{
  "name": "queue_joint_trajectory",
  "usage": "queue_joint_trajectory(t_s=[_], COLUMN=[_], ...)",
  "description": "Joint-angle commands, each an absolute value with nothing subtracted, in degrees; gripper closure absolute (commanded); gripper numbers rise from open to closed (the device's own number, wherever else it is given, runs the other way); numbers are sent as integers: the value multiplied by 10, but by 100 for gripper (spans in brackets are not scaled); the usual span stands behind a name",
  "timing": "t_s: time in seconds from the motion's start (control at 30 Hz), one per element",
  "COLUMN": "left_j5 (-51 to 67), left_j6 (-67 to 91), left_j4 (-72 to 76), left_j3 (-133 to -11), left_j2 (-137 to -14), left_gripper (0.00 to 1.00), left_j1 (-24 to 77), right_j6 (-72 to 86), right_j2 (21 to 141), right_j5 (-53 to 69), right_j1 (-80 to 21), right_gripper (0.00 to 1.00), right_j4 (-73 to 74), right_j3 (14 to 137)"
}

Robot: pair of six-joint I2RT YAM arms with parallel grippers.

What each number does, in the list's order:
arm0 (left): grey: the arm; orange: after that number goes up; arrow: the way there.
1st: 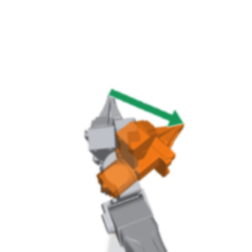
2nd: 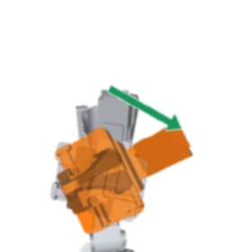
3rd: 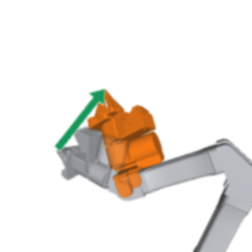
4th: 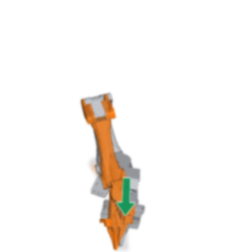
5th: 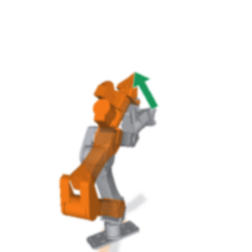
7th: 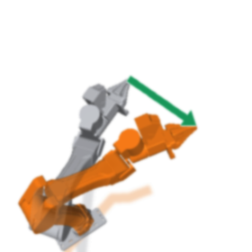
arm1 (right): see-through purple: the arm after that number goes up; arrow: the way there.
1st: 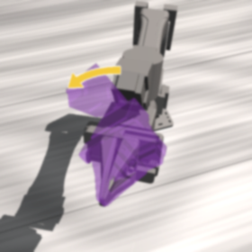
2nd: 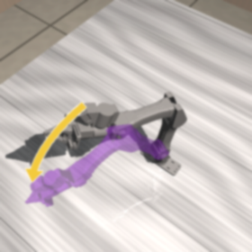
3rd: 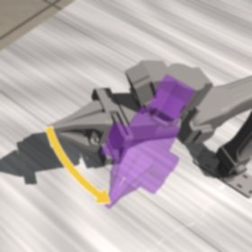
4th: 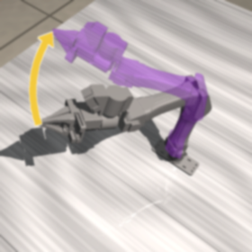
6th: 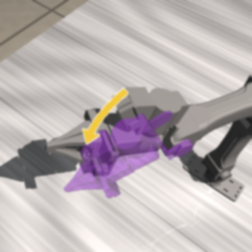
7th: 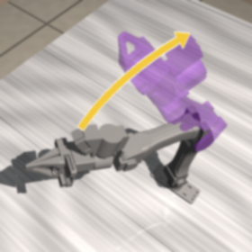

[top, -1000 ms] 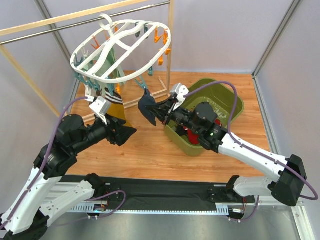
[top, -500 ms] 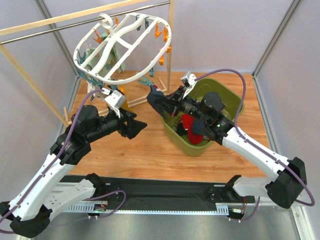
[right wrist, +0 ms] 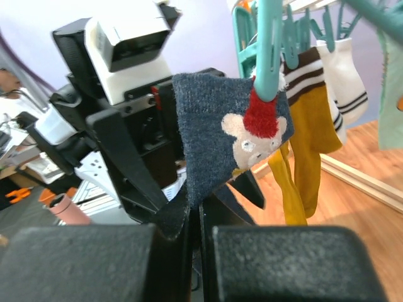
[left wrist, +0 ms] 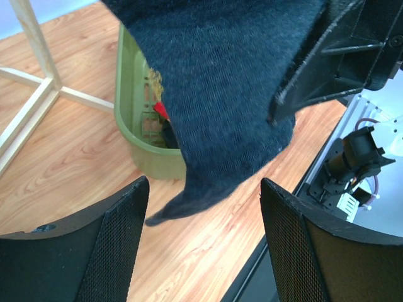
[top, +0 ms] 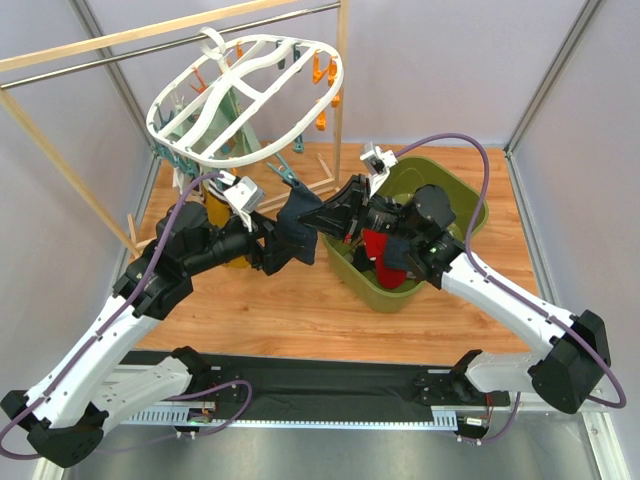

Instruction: Remove the socks clipped to the hanger

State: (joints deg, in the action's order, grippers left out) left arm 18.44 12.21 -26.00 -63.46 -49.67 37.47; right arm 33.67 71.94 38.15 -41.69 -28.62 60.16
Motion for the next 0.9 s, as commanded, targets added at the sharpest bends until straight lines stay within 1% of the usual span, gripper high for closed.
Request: queue_joint_trajectory(t_s=[0.0,0.17,0.23,0.27,0.3,0.37,0.4,0.43,0.47,0.5,0.57,0.6,0.63,0.67,0.7,0.8,0.87], left_j5=[207,221,225,226,226,224,224,224,224,224,226,225,226,227,227,226,228], left_j6=[112,123,122,123,124,127,127,129,131,133,135,136,136,136,137,137,141], left_j4=[-226,-203,-200,-199,-197,-192,-192,-190,-190,-190,-190,-190,-190,-190,-189,-185,-181], left_j3=[-641,-632,-631,-630,-629,-628,-628,-628,-628,-628,-625,-624,-621,-620,-618,-610,-607], left_j2=[-509,-514,-516,-516,-516,-514,-513,-512,-512,-510,-507,-504,-503,-502,-499,-494,-493], left_gripper=[22,24,34,41,59,76,89,95,100,100,100,100,100,100,100,100,100], left_j1=[374,374,373,374,374,373,374,373,373,373,373,373,374,374,374,373,373], right_j6=[400,422,424,424,423,417,414,404,393,380,331,316,300,274,260,219,192], right_j2=[735,744,744,744,741,740,738,737,734,727,715,710,701,697,695,694,704], right_j5=[422,426,427,425,425,422,422,416,409,400,359,342,310,295,281,237,221], right_j1=[-419,-424,-423,-423,-423,-424,-423,-424,-424,-423,-424,-424,-423,-424,-424,-423,-424], right_gripper=[100,100,100,100,100,96,94,86,82,73,64,57,53,50,45,37,36], right_j4=[-366,-394,-396,-396,-393,-386,-377,-368,-358,-323,-271,-211,-182,-124,-94,-10,31], right_j3=[600,592,590,589,587,587,588,590,591,593,610,620,628,656,670,733,781])
